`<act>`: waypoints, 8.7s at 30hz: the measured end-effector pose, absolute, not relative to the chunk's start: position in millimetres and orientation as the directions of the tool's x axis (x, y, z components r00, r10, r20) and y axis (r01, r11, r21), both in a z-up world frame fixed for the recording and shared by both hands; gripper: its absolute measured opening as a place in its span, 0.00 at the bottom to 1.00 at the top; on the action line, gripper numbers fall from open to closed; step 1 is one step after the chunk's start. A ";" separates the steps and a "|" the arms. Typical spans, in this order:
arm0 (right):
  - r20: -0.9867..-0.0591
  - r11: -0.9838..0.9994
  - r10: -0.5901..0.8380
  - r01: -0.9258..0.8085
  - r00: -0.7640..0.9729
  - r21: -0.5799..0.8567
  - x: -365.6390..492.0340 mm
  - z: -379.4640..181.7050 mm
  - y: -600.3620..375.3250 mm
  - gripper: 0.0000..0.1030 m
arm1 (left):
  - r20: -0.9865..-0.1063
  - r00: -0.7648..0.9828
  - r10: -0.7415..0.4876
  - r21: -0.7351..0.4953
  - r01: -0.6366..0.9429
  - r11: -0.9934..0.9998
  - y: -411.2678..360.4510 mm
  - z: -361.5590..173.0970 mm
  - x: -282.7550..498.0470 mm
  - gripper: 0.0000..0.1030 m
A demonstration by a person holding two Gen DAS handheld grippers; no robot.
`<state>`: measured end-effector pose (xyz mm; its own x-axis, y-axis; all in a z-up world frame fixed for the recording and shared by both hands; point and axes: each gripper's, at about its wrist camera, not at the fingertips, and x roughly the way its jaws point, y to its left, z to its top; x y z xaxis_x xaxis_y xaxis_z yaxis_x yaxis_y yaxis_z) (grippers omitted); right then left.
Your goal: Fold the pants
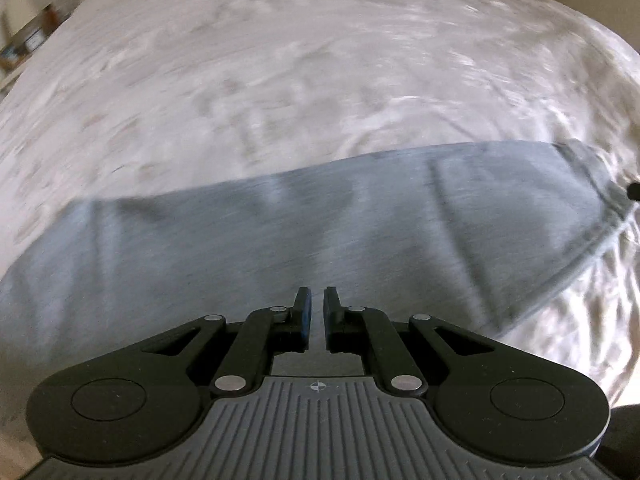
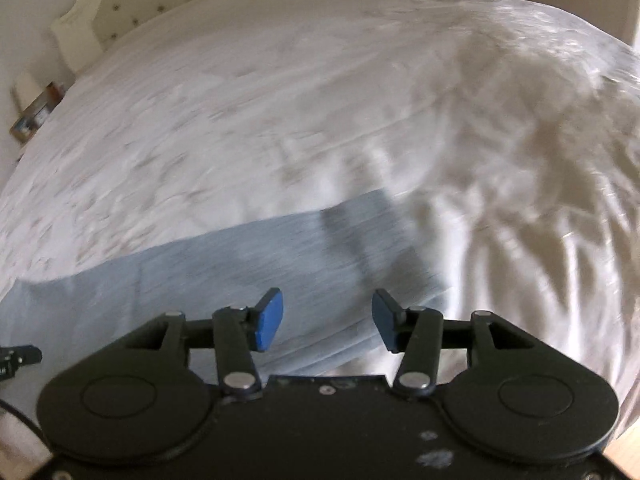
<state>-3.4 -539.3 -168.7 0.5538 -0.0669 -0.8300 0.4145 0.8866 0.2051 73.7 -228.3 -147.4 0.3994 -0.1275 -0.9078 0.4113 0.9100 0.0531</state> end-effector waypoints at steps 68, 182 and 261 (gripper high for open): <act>-0.662 0.698 0.367 0.277 0.653 0.660 42.7 -163.5 -642.4 0.09 | -0.932 0.325 -0.161 -0.060 0.300 0.952 -309.4 -180.4 114.0 0.07; -0.833 0.929 0.225 0.147 0.505 0.340 90.2 -123.5 -126.1 0.34 | -0.926 0.263 -0.271 -0.288 -0.027 0.957 240.3 -182.8 133.3 0.99; -0.829 0.912 0.320 0.087 0.459 0.400 30.4 -135.5 -303.7 0.08 | -0.767 0.419 -0.486 -0.413 0.257 0.873 -129.7 -96.5 114.1 0.21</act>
